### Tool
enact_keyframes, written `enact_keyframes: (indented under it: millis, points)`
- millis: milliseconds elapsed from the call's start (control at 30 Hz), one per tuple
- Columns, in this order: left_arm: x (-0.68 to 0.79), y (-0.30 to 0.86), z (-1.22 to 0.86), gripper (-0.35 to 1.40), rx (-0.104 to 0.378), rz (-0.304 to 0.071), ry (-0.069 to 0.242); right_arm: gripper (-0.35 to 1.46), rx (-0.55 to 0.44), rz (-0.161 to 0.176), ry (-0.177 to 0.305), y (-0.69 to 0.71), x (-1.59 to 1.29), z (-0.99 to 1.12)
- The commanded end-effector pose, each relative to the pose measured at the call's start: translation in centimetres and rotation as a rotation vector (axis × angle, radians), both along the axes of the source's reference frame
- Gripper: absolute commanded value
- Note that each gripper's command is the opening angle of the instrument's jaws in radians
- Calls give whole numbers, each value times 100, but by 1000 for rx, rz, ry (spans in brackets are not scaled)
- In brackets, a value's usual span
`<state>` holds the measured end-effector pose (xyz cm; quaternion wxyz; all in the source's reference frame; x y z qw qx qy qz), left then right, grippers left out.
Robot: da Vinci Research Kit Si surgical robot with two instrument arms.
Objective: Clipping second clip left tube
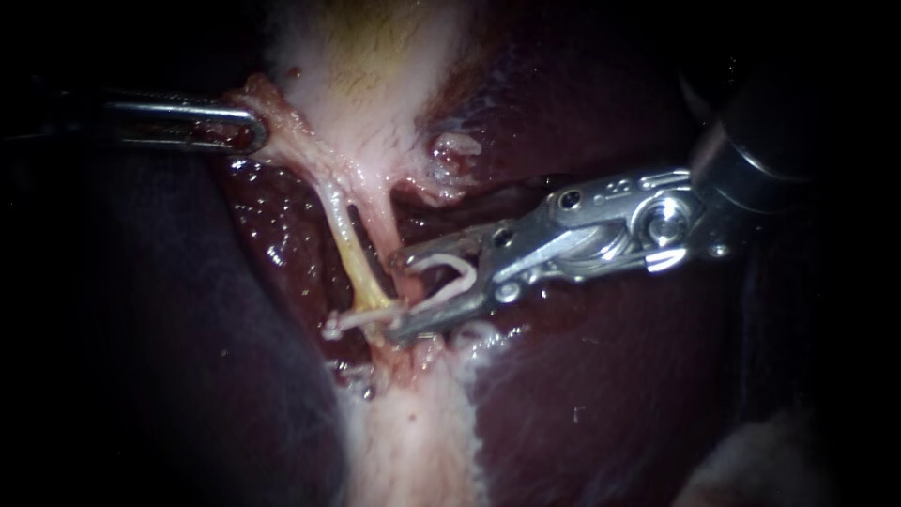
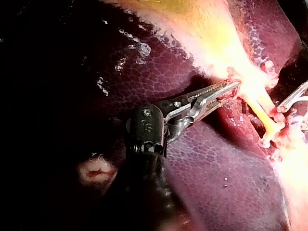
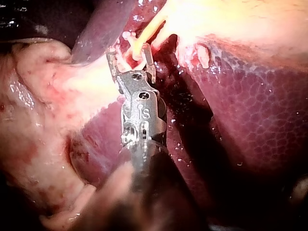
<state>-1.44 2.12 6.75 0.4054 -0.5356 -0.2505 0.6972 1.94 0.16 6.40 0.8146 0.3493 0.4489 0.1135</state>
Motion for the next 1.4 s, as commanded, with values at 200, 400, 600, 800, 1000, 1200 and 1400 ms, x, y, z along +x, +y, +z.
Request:
enact_keyframes:
  millis: [200, 400, 600, 800, 1000, 1200, 1400]
  points:
    - [0, -1, 0, -35, 0, 0, 0, 45, 0, -1, -7, -6, 6, 17]
    - [0, -1, 0, -35, 0, -1, 1, 45, -5, -2, -10, -9, 13, 35]
    - [0, -2, -1, -35, -1, -3, 3, 45, -9, 2, -13, -7, 21, 46]
    - [-1, -2, 0, -35, -1, -4, 3, 45, -12, 6, -16, -7, 30, 53]
    - [-1, -3, 0, -35, -1, -2, 2, 45, -17, 6, -7, -11, 44, 60]
    - [-1, -3, 0, -35, -1, -2, 2, 45, 10, 12, 30, -15, 50, 65]
    - [-2, -3, 0, -35, -1, -2, 2, 45, 35, 38, 61, -15, 52, 64]
